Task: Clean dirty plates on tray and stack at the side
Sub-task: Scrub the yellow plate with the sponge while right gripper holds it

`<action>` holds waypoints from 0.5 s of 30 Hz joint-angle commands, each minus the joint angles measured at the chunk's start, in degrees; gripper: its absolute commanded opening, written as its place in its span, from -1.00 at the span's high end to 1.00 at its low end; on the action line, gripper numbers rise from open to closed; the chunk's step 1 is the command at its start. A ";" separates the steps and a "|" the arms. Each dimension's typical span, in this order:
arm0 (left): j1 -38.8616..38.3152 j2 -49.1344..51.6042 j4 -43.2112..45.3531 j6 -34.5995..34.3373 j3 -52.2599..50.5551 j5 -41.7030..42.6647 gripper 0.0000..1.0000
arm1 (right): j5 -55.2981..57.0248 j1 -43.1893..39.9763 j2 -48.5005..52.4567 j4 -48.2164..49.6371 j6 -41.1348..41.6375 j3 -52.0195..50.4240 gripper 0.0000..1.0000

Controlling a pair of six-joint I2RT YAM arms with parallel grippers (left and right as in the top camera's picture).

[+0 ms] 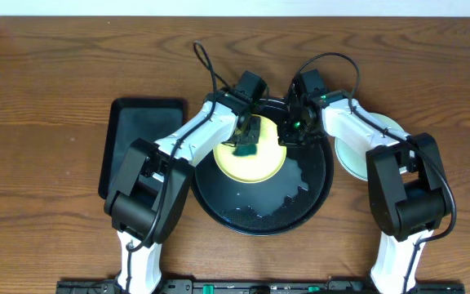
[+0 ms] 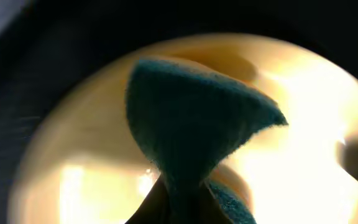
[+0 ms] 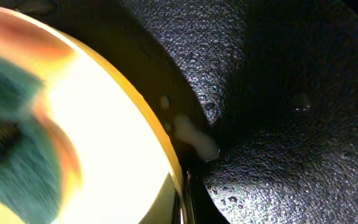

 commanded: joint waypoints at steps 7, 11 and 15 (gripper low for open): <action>1.66 0.68 -8.63 -8.46 -0.31 -8.68 0.85 | 2.25 0.44 2.03 -0.35 0.83 -1.68 0.98; 1.66 0.68 -11.04 2.54 -0.31 10.43 0.85 | 2.25 0.44 2.03 -0.35 0.83 -1.68 0.98; 1.66 0.68 -10.40 10.12 -0.31 26.27 0.85 | 2.47 0.44 2.03 -0.37 0.81 -1.68 0.97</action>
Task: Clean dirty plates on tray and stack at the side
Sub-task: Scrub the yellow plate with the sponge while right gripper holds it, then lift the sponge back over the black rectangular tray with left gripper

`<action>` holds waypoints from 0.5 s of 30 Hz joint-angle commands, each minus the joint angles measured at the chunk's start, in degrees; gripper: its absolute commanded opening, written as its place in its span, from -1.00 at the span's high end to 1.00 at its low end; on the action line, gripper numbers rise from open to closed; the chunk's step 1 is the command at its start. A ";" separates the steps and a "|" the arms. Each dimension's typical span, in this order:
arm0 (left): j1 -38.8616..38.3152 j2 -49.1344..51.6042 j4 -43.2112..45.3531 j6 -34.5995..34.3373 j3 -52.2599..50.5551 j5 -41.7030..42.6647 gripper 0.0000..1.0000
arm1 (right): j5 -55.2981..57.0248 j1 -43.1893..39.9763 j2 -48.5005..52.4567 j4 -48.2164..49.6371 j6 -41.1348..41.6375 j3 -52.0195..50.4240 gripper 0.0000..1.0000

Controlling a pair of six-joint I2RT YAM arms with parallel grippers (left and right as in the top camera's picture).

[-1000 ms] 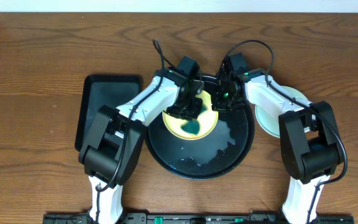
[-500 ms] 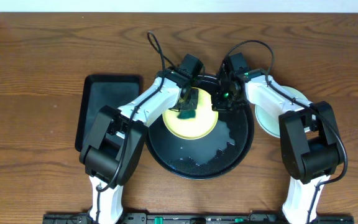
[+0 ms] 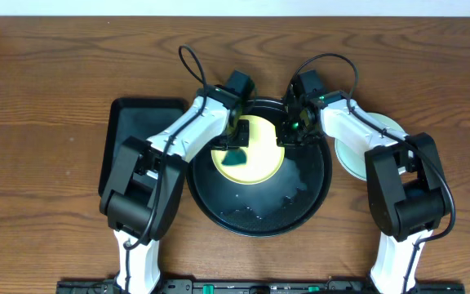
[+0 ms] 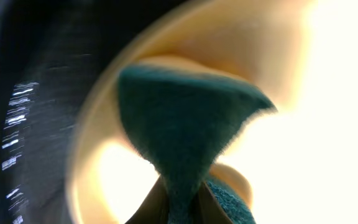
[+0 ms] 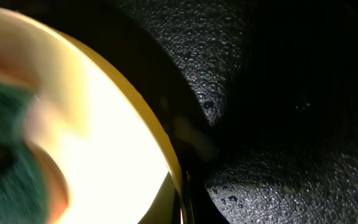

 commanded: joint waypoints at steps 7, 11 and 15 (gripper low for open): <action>-0.79 0.70 7.98 9.38 -1.05 20.76 0.85 | 3.37 0.07 2.01 -0.52 0.81 -1.62 0.97; -0.81 0.70 13.09 4.57 -1.05 10.64 0.85 | 3.37 0.07 2.01 -0.50 0.83 -1.62 0.97; -0.79 0.70 11.47 -7.80 -1.05 -10.14 0.85 | 3.41 0.07 2.01 -0.50 0.81 -1.81 0.97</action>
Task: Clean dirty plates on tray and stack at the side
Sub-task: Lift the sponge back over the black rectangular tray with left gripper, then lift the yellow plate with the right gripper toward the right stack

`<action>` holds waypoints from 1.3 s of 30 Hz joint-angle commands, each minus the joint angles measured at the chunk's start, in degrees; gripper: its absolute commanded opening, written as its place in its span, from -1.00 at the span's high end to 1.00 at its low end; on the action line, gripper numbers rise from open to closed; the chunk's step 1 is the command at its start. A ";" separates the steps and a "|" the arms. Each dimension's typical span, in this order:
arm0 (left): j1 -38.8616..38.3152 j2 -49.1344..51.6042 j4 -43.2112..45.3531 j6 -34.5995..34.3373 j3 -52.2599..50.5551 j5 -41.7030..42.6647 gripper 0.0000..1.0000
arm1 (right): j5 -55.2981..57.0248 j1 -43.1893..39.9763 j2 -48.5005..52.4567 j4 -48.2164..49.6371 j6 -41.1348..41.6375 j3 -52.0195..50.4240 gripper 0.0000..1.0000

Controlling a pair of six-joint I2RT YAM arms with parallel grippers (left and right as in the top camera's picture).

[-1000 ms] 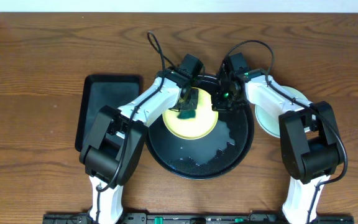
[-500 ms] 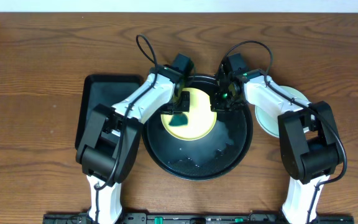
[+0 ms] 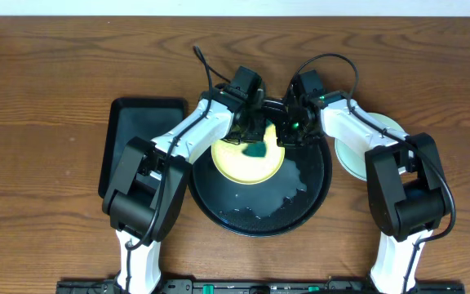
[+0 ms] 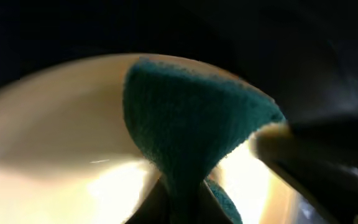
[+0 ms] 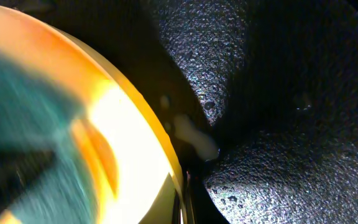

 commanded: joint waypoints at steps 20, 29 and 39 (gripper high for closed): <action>2.01 -9.01 -29.00 -12.26 14.32 -26.43 0.85 | 2.05 0.04 2.01 -0.52 0.81 -2.75 0.98; 12.90 -15.96 -35.63 -7.52 15.39 -19.98 0.85 | 0.42 -0.07 0.28 -1.51 -0.31 -1.66 0.98; 24.98 -16.13 -35.74 -6.45 15.37 -20.00 0.85 | 18.62 4.00 -12.39 -4.68 -2.54 -1.62 0.98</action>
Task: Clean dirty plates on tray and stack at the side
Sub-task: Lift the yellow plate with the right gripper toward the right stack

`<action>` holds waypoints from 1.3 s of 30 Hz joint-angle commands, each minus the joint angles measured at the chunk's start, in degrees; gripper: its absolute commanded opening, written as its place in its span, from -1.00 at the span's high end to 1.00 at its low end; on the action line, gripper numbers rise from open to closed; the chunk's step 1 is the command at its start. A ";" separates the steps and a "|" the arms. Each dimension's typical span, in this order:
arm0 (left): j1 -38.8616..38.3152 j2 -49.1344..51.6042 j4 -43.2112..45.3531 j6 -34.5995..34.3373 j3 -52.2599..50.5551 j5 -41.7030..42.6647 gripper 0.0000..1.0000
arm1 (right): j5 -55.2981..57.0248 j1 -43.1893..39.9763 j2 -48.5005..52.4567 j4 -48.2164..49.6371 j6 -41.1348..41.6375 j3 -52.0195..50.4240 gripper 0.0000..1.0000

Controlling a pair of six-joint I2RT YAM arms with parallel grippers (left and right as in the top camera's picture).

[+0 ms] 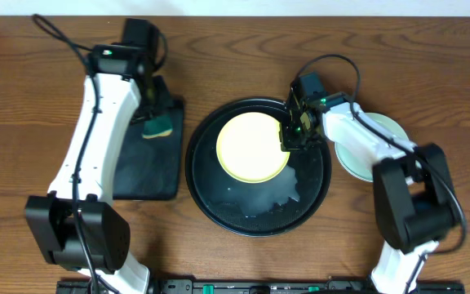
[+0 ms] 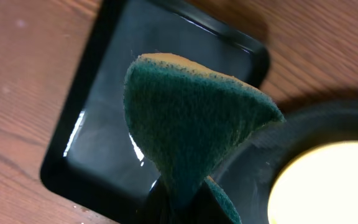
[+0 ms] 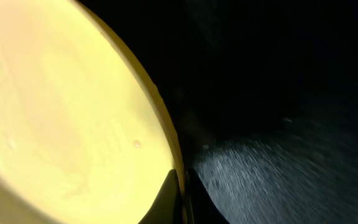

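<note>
A yellow plate (image 1: pixel 253 148) lies in the round black tray (image 1: pixel 308 200), its face bare. My right gripper (image 1: pixel 289 139) is shut on the plate's right rim (image 3: pixel 166 149), one finger above and one below. My left gripper (image 1: pixel 155 121) is shut on a folded green sponge (image 2: pixel 191 130) and holds it above the black rectangular tray (image 1: pixel 141 175) at the left. A pale green plate (image 1: pixel 365 151) rests on the table to the right of the round tray.
Water drops and suds lie on the round tray's floor (image 1: pixel 280 200). The rectangular tray (image 2: pixel 98 143) is wet and shiny. Brown wooden table (image 1: pixel 39 163) surrounds both trays. Cables arch over the arms at the back.
My left gripper has gone from the yellow plate to above the rectangular tray at the left, sponge still in it. The plate's face is now uncovered. My right gripper keeps its hold on the rim.
My left gripper pressed the sponge on the yellow plate, first near its middle, then at its left side, then near its upper right. My right gripper gripped the rim throughout. Now the sponge hangs over the left tray, off the plate.
</note>
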 commanded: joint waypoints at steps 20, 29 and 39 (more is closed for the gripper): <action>4.66 -0.57 0.20 1.01 0.83 0.17 0.85 | 68.74 24.06 -24.50 -1.38 -15.10 0.22 0.98; 4.66 -0.57 0.22 0.98 0.83 0.17 0.85 | 84.59 31.19 -24.55 -0.92 -15.34 0.22 0.98; 4.66 -0.57 0.20 0.98 0.83 0.17 0.85 | 95.36 35.89 -24.57 0.00 -15.34 0.22 0.98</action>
